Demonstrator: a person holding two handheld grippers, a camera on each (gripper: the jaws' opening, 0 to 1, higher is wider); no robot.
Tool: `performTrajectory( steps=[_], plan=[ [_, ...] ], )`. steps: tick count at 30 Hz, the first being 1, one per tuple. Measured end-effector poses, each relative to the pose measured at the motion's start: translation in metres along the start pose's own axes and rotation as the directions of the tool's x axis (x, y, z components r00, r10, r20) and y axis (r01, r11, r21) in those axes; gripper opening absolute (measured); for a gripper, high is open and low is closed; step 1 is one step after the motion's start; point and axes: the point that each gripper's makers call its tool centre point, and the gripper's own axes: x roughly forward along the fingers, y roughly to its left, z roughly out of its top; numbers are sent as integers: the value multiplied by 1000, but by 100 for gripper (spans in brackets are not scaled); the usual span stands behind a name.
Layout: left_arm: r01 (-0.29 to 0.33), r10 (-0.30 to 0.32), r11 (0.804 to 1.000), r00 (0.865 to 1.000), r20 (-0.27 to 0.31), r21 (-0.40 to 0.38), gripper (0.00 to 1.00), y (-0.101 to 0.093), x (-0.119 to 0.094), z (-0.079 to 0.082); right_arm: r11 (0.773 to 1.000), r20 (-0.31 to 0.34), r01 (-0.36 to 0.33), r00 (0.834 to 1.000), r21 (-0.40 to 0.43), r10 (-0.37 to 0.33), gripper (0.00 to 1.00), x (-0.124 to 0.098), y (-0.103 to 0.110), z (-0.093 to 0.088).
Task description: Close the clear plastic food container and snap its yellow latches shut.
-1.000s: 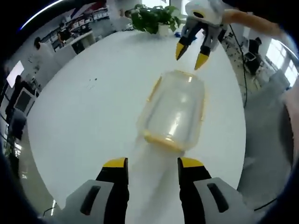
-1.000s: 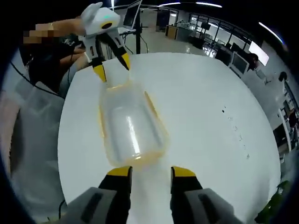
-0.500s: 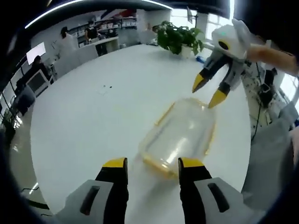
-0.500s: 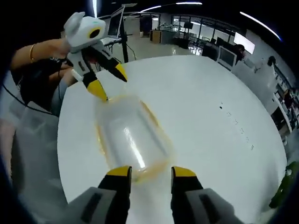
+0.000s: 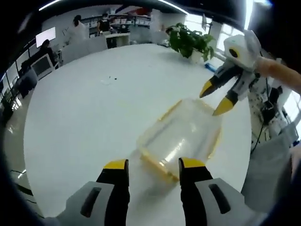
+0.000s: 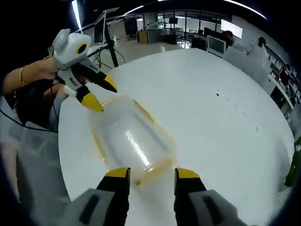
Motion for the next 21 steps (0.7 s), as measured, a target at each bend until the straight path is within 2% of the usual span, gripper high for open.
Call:
performTrajectory(
  steps=[4, 7, 10, 14, 17, 21],
  plan=[
    [9, -9, 999, 1000, 1, -39, 31, -5, 1, -1, 996, 29, -33, 999, 87, 31, 31, 4, 5, 2],
    [15, -14, 998, 1000, 7, -66, 25, -9, 1, -1, 991, 31, -33, 999, 132, 29, 32, 7, 5, 3],
    [0, 1, 995, 1000, 6, -102, 25, -8, 2, -1, 990, 22, -35, 999, 133, 32, 32, 6, 6, 3],
    [4, -4, 979, 1000, 0, -203, 24, -8, 2, -4, 987, 11, -29, 1000, 159, 28, 32, 7, 6, 3],
    [4, -2, 973, 1000, 8, -229, 24, -8, 3, -4, 974, 15, -22, 1000, 227, 19, 32, 9, 6, 3],
    [12, -7, 964, 1000, 17, -267, 24, -8, 5, -5, 968, 13, -47, 999, 248, 46, 32, 10, 5, 2]
  ],
)
